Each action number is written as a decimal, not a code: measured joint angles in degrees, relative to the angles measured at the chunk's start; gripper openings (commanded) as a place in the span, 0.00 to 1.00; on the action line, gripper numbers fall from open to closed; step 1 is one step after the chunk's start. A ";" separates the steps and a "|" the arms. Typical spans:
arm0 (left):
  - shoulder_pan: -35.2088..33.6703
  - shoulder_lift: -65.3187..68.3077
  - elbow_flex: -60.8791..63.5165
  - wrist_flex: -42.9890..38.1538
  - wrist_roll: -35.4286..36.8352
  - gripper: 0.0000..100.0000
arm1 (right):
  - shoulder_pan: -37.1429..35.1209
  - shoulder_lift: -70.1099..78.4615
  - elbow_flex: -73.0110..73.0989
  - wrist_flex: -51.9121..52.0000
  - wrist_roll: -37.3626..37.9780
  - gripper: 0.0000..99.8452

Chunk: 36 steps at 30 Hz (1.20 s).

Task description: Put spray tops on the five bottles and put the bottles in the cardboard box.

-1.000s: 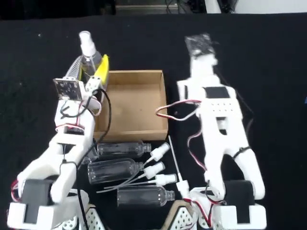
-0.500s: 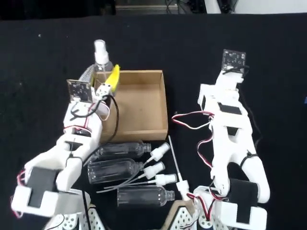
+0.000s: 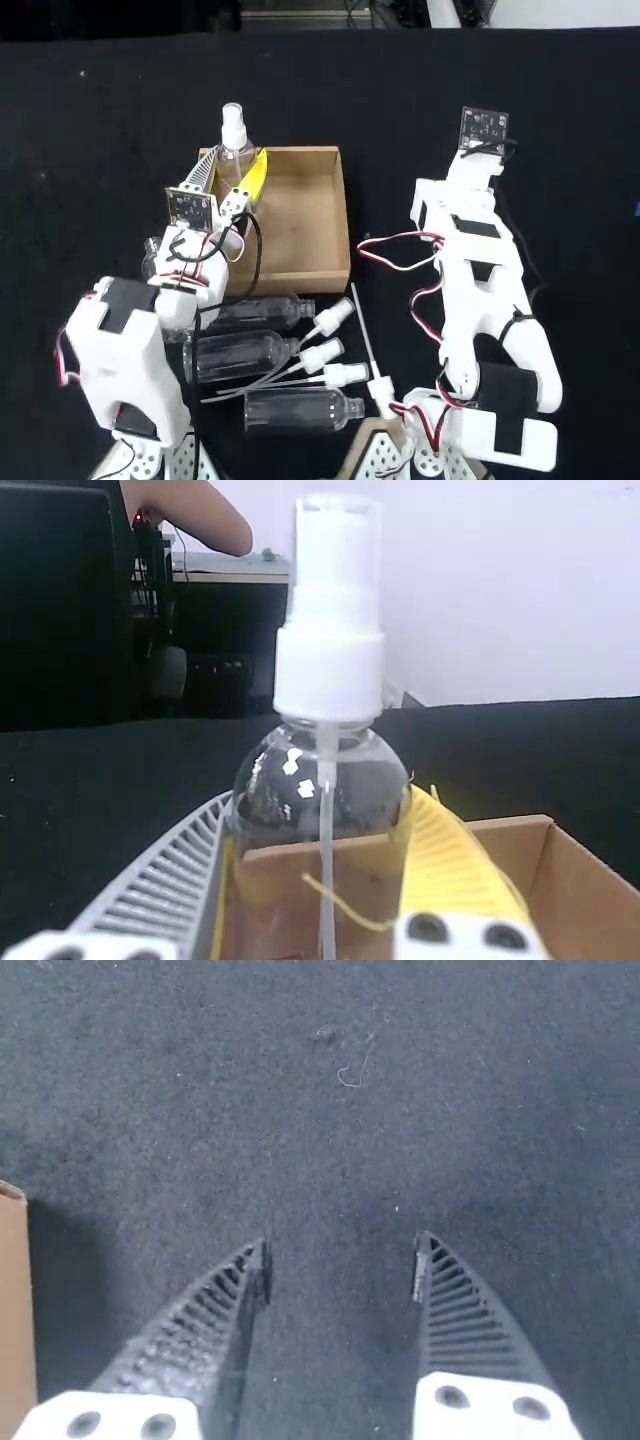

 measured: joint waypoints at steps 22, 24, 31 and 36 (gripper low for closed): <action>-0.79 5.54 -4.66 -4.84 0.00 0.03 | -0.18 0.00 0.00 0.00 0.00 0.21; -0.79 5.54 -4.92 -4.84 0.00 0.03 | -0.18 0.00 0.00 0.00 0.00 0.21; -1.58 9.23 -5.19 -4.84 0.00 0.03 | -0.18 0.00 0.00 0.00 0.00 0.21; -1.93 13.10 -8.09 -5.80 0.00 0.03 | -0.18 0.00 0.00 0.00 0.00 0.21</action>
